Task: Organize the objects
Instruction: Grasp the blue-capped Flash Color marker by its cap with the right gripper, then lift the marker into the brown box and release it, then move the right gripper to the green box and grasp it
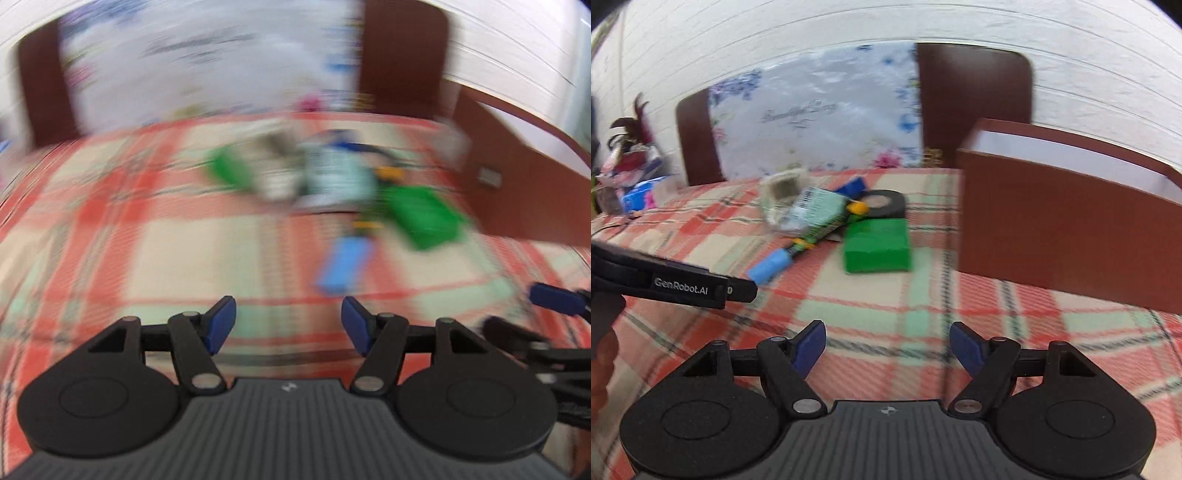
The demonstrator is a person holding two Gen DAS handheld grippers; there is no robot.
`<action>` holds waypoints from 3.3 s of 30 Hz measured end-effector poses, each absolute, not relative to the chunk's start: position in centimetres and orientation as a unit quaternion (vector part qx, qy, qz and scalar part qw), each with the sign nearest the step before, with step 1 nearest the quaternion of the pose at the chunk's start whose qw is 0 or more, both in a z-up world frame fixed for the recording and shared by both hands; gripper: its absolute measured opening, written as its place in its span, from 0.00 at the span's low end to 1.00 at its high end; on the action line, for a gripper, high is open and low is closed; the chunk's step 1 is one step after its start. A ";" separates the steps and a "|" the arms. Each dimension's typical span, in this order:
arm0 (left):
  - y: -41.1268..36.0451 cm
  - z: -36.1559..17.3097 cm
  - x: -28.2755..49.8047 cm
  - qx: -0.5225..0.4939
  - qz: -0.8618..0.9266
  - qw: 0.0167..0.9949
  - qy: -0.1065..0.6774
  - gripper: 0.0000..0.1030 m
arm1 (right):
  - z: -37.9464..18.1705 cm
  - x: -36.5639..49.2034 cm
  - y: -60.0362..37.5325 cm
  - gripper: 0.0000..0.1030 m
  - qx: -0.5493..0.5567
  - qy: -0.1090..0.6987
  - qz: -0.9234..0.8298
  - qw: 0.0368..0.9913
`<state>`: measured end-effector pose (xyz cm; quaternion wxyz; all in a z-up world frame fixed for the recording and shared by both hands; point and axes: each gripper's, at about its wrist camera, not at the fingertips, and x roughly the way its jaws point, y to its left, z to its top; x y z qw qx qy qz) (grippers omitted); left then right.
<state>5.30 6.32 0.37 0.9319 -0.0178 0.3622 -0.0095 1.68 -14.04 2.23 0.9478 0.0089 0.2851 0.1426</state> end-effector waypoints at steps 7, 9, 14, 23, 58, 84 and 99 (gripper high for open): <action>13.4 -0.8 4.0 -0.098 0.036 0.950 0.294 0.70 | 3.1 7.1 -9.2 0.69 0.074 0.298 0.178 0.935; 12.6 -0.8 4.2 -0.082 0.036 0.952 0.294 0.74 | 2.8 8.6 -8.3 0.62 0.081 0.309 0.173 0.932; 11.8 -1.0 4.6 -0.056 0.031 0.953 0.297 0.79 | 1.9 8.2 -7.8 0.28 0.058 0.331 0.166 0.927; 8.8 1.2 4.7 -0.089 -0.078 0.924 0.364 0.81 | 1.3 -0.6 -11.2 0.16 0.011 0.317 0.177 0.932; -15.0 11.4 17.2 0.035 -0.223 0.918 0.326 0.51 | 7.8 11.3 -23.9 0.26 0.129 0.166 0.047 0.977; 2.4 2.1 8.4 0.013 -0.077 0.924 0.374 0.60 | 2.0 1.9 -16.7 0.35 0.048 0.254 0.109 0.960; 9.6 -0.3 9.2 -0.012 0.037 0.935 0.353 0.76 | 1.3 7.2 -12.0 0.58 -0.044 0.272 0.093 0.957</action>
